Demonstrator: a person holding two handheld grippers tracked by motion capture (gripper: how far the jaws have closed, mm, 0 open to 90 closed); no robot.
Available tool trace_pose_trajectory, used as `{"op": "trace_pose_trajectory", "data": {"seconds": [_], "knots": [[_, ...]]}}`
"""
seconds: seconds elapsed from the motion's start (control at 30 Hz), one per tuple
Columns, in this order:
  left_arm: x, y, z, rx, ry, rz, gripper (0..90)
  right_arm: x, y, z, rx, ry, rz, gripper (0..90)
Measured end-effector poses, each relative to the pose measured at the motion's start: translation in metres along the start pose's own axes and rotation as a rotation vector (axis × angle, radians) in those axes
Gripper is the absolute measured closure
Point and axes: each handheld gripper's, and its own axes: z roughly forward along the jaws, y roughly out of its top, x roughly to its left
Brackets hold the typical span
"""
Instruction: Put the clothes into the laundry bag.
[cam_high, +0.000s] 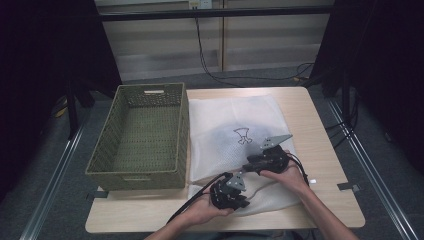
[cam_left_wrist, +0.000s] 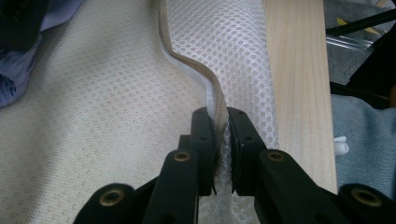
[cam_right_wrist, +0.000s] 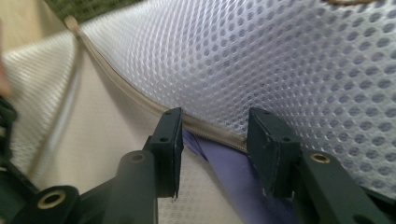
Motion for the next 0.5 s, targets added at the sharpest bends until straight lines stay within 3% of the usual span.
{"op": "trace_pose_trajectory", "data": {"seconds": [0.2,0.37,0.43,0.5], "knots": [[0.0003,-0.0004,0.0006,-0.009,-0.006,-0.001,82.1,0.0029,-0.0005,0.0059,0.027,-0.026,-0.038,59.3],[0.0003,-0.0002,0.0003,-0.005,-0.005,0.001,82.1,0.003,-0.0005,0.0085,0.041,-0.047,-0.016,66.6],[0.0005,-0.0002,0.0003,-0.005,-0.007,0.0,82.0,-0.0027,-0.0007,0.0064,0.025,-0.05,0.029,79.4],[0.0004,-0.0004,0.0006,-0.009,-0.007,-0.001,82.0,-0.0041,-0.001,0.0054,0.019,-0.045,0.042,81.7]]}}
